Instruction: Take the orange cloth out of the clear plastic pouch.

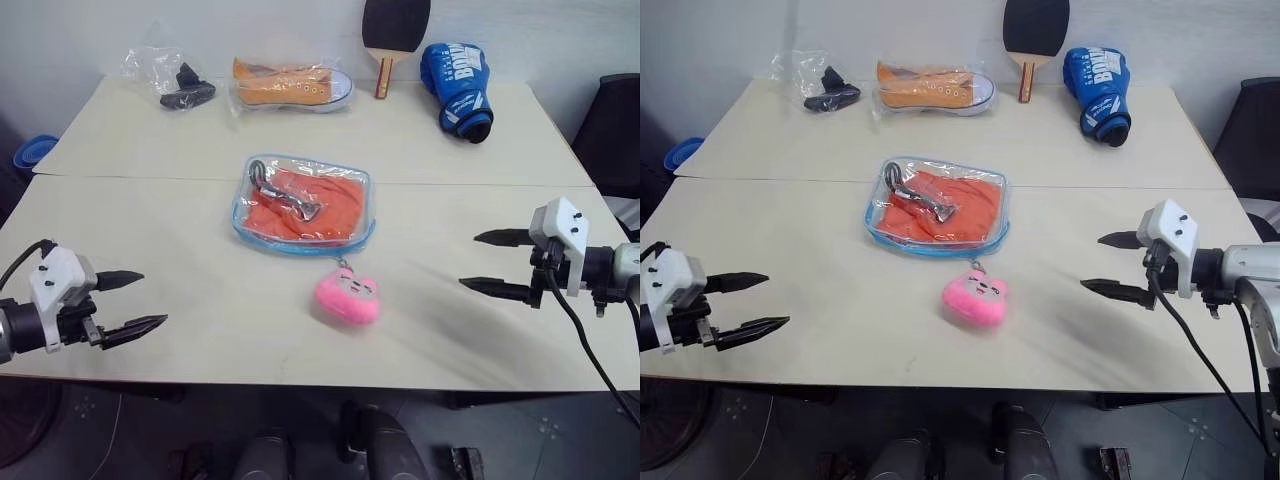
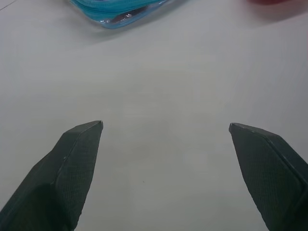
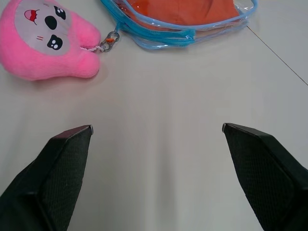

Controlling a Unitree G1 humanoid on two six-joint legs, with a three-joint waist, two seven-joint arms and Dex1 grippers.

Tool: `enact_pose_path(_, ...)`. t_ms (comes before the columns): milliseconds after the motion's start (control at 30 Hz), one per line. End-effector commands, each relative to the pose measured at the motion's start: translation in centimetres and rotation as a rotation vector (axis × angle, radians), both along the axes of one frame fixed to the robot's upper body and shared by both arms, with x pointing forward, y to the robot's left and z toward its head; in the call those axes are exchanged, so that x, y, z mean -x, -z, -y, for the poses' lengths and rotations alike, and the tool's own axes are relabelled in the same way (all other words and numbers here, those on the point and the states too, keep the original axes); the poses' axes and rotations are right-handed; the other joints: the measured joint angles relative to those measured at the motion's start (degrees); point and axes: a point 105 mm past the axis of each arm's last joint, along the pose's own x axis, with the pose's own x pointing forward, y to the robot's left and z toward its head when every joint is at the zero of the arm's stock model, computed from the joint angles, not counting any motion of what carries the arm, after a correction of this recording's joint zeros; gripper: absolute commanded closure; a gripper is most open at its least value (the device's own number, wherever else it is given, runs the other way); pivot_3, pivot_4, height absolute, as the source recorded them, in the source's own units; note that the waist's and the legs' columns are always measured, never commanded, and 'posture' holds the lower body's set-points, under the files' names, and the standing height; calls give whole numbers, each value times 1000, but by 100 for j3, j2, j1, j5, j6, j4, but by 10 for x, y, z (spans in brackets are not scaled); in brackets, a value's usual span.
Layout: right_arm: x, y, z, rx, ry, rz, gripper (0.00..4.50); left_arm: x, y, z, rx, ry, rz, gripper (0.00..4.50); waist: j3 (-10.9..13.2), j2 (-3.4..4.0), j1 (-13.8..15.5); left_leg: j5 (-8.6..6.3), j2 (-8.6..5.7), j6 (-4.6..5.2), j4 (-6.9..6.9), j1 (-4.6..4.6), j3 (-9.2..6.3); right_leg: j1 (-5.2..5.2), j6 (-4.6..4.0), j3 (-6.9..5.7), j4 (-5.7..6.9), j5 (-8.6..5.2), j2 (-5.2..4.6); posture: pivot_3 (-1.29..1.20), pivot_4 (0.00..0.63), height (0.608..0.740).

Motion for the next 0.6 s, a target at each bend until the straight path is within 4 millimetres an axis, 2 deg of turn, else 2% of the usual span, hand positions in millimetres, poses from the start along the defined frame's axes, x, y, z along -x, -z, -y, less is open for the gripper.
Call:
enact_pose_path(33, 3, -16, 1, -5, 1, 60, 0, -1, -4, 3, -25, 20, 26, 32, 0, 0, -1, 0, 0, 0, 0, 0, 0, 0, 0, 0, 0, 0, 0, 0, 150, 740)
enact_pose_path(600, -1, -12, 4, -7, 17, 86, 0, -2, -2, 6, -7, 14, 37, 32, 0, 0, -1, 0, 0, -1, 0, 1, 1, 0, 0, 1, 2, 0, 0, 0, 150, 740)
